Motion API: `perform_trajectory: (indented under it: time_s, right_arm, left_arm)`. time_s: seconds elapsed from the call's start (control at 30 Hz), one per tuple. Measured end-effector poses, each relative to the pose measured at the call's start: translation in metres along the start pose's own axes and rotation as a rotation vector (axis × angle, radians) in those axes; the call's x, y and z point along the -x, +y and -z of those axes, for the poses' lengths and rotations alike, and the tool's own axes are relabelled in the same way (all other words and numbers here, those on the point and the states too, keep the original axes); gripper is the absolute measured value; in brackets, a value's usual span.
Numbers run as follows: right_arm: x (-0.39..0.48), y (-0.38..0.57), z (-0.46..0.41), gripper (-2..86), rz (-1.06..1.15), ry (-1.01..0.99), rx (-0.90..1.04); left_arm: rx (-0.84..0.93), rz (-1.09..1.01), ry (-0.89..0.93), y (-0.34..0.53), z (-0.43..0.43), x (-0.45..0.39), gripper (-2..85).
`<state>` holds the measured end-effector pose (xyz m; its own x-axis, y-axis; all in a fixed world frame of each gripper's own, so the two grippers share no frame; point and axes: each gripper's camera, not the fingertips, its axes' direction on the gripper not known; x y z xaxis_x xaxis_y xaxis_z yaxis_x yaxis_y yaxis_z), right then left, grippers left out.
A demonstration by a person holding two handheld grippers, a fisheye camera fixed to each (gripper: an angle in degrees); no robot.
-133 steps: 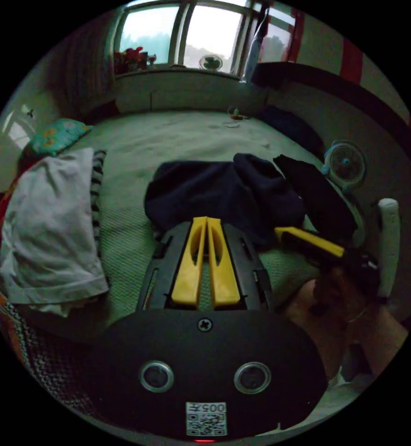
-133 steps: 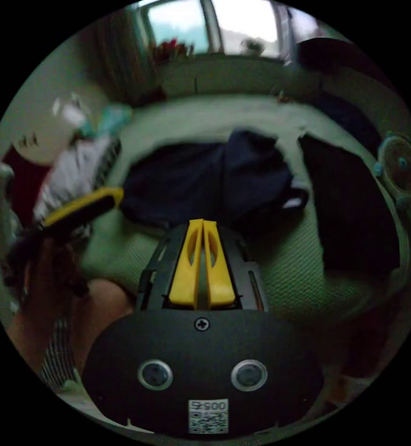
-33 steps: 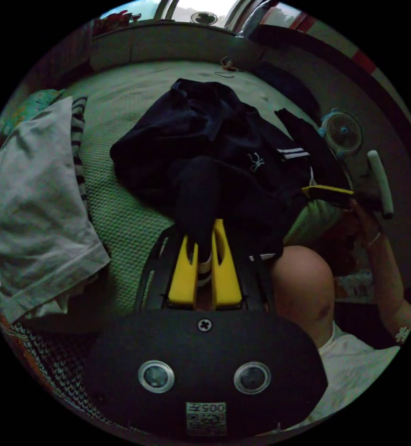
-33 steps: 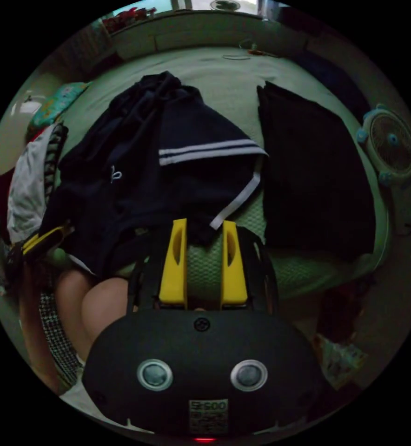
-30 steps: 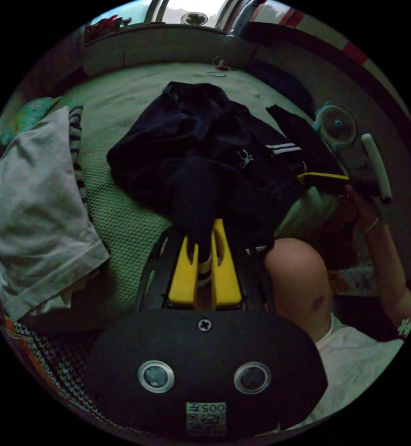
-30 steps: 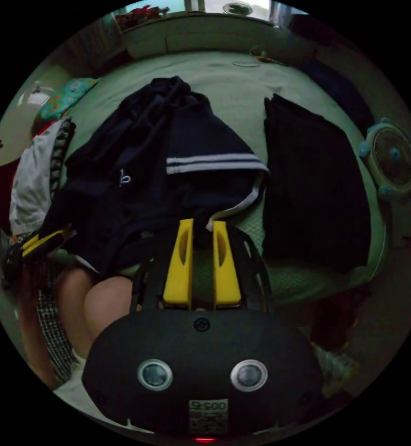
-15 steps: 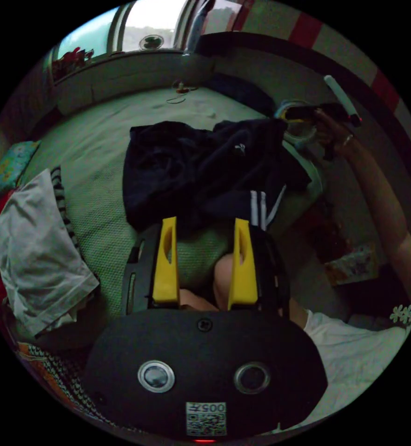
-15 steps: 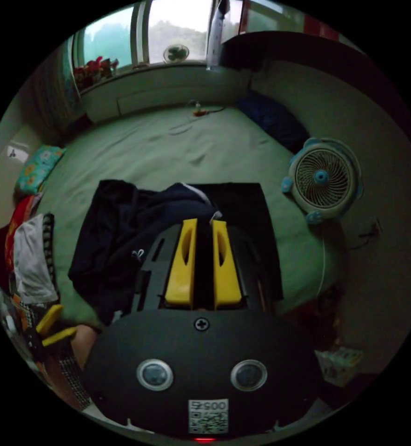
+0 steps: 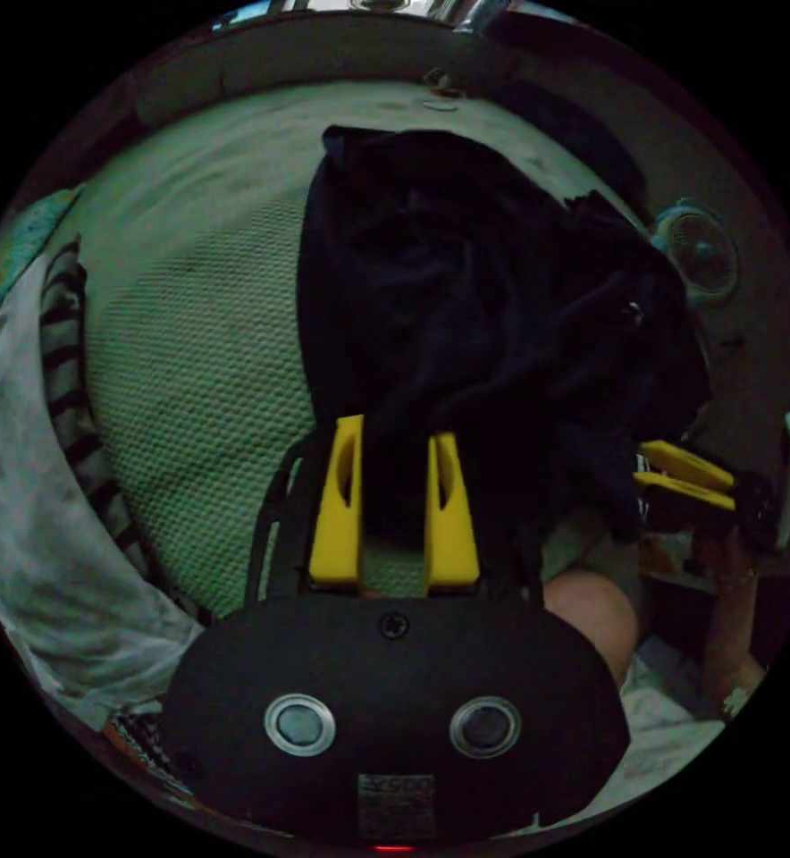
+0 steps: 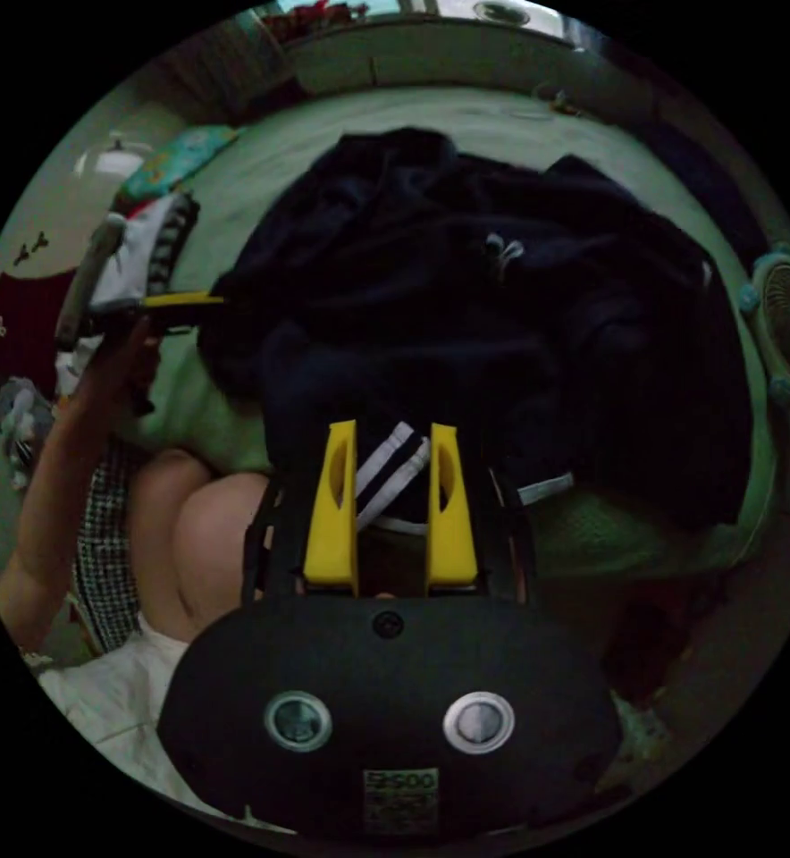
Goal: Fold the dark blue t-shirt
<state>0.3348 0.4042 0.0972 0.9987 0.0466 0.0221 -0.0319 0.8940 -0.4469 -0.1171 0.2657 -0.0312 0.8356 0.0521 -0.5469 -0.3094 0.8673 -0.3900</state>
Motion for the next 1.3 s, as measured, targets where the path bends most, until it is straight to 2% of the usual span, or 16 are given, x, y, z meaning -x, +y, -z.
perform_trajectory:
  time_s: [0.07,0.17,0.37,0.47,0.6,0.67,0.77,0.9,1.03,1.17,1.23,1.3]
  right_arm:
    - [0.001,-0.003,-0.008,4.0,0.020,0.057,-0.011]
    - [-0.006,-0.005,-0.005,-0.5,0.037,0.027,0.003]
    - [-0.030,0.019,0.025,-1.0,0.099,0.031,0.024]
    - [-0.042,0.037,0.033,-1.0,0.098,0.114,0.047]
    - [-0.068,0.052,0.034,1.1,0.010,0.182,0.069]
    - [-0.080,0.054,0.039,4.8,-0.017,0.096,0.033]
    - [-0.097,0.052,0.065,9.6,-0.040,-0.023,-0.137]
    - [-0.127,0.017,0.090,11.7,-0.157,0.053,-0.309]
    - [-0.161,-0.039,0.086,12.4,-0.275,0.079,-0.327]
    - [-0.185,-0.102,0.063,12.3,-0.357,0.124,-0.281]
    - [-0.188,-0.124,0.047,11.2,-0.362,0.149,-0.231]
    - [-0.186,-0.146,0.027,4.5,-0.340,0.216,-0.161]
  left_arm:
    - [-0.014,0.023,0.064,-0.001,0.003,0.008,5.6]
    - [-0.046,0.024,0.031,0.006,0.017,0.014,5.0]
    - [-0.054,-0.043,0.117,0.044,0.050,0.001,5.2]
    - [-0.064,-0.048,0.139,0.062,0.059,-0.008,7.1]
    - [-0.091,-0.052,0.114,0.063,0.072,0.000,9.3]
    - [-0.124,-0.040,0.093,0.047,0.083,0.017,10.3]
    - [-0.175,-0.049,0.047,0.009,0.094,0.035,13.6]
    - [-0.247,-0.061,0.026,-0.056,0.093,0.054,19.7]
    - [-0.263,-0.067,0.030,-0.140,0.071,0.075,22.4]
    - [-0.159,-0.045,0.107,-0.206,0.026,0.104,23.0]
    - [-0.114,-0.017,0.106,-0.224,0.005,0.117,20.7]
    - [-0.043,0.032,0.033,-0.232,-0.014,0.128,16.0]
